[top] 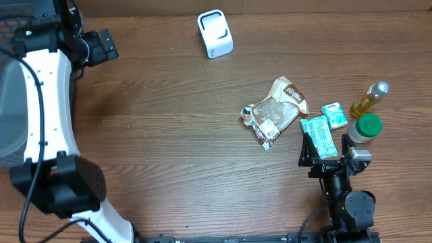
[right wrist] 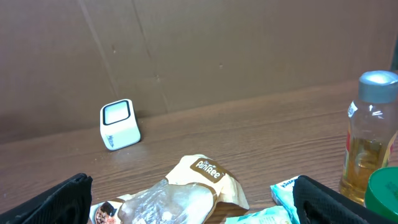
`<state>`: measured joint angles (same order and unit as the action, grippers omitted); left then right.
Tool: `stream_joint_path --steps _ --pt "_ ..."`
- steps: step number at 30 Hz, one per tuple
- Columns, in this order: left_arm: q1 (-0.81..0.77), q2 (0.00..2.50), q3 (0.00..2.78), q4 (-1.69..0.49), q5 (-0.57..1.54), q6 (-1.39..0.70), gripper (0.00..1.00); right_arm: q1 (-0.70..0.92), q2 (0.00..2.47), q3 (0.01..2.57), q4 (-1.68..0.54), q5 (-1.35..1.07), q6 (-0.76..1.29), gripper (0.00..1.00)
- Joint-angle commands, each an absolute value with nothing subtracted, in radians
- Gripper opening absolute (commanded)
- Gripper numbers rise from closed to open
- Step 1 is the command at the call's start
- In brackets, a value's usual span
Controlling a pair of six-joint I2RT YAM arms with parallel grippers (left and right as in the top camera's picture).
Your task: Scan the item barcode
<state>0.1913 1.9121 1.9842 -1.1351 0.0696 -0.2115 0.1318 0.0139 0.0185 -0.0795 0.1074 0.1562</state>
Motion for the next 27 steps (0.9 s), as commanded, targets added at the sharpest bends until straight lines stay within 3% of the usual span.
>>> stream_joint_path --steps 1,20,27 --pt "0.173 1.757 1.999 -1.133 0.063 -0.221 1.0 0.129 0.003 0.008 -0.073 0.102 0.152 1.0" --pt "0.173 1.404 1.988 -1.165 0.063 -0.221 0.99 0.129 0.003 0.008 -0.073 0.102 0.152 1.0" --pt "0.173 1.303 1.752 -1.166 0.063 -0.221 1.0 0.129 0.003 0.008 -0.074 0.102 0.152 1.0"
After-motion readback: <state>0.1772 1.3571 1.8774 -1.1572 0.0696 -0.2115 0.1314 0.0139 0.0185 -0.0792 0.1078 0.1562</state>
